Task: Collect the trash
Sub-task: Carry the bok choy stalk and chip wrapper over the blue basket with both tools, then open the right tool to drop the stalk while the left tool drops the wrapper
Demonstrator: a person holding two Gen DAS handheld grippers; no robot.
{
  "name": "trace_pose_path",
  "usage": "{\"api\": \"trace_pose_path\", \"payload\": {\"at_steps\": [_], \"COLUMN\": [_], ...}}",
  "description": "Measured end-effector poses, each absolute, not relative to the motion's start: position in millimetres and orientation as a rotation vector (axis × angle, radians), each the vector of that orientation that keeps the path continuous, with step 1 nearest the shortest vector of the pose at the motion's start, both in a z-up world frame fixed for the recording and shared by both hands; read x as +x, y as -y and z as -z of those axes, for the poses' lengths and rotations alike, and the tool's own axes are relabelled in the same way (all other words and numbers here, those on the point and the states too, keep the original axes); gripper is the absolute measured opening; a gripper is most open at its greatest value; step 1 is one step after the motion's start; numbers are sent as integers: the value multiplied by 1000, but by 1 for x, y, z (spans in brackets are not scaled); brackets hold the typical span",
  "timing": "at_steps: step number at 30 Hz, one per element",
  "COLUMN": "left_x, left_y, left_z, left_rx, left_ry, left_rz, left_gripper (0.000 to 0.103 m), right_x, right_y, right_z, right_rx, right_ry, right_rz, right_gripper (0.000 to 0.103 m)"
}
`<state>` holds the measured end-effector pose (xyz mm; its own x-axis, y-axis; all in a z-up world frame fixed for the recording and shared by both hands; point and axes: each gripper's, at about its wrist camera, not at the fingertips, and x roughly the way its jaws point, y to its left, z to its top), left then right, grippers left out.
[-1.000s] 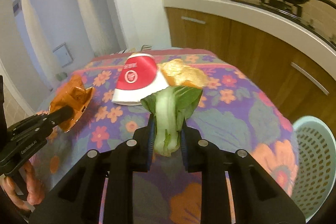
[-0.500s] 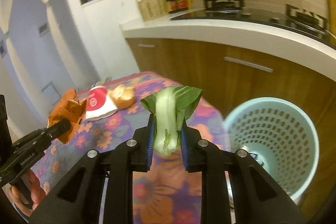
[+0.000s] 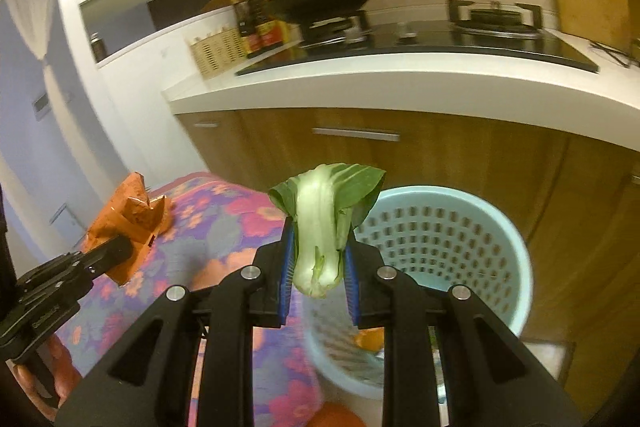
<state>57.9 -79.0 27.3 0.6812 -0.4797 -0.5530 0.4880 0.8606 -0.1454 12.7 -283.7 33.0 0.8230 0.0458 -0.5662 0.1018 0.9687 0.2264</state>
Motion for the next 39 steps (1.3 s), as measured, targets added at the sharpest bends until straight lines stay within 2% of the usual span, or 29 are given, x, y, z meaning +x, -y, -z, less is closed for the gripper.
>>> {"api": "trace_pose_path", "payload": {"at_steps": [6, 20, 30, 35, 36, 37, 38, 39], "left_x": [65, 93, 104, 106, 106, 106, 106, 106], "left_y": [118, 181, 192, 194, 195, 196, 197, 198], "left_z": [-20, 16, 26, 27, 28, 28, 29, 30], "left_rx": [52, 7, 14, 10, 10, 12, 13, 16], "left_ry": [-640, -773, -801, -805, -805, -806, -810, -816], "left_rz": [592, 706, 704, 710, 712, 714, 719, 728], "left_gripper": [5, 6, 7, 9, 10, 12, 17, 28], "right_x": [9, 15, 30, 31, 30, 29, 28, 26], "right_y": [316, 356, 364, 372, 375, 378, 379, 379], "right_z": [-21, 11, 39, 44, 45, 45, 45, 44], "right_rx": [356, 382, 433, 489, 507, 518, 522, 521], "right_ry": [-599, -655, -758, -771, -769, -768, -767, -764], "right_rz": [111, 224, 191, 176, 173, 177, 184, 194], "right_gripper": [19, 19, 22, 30, 35, 44, 47, 48]}}
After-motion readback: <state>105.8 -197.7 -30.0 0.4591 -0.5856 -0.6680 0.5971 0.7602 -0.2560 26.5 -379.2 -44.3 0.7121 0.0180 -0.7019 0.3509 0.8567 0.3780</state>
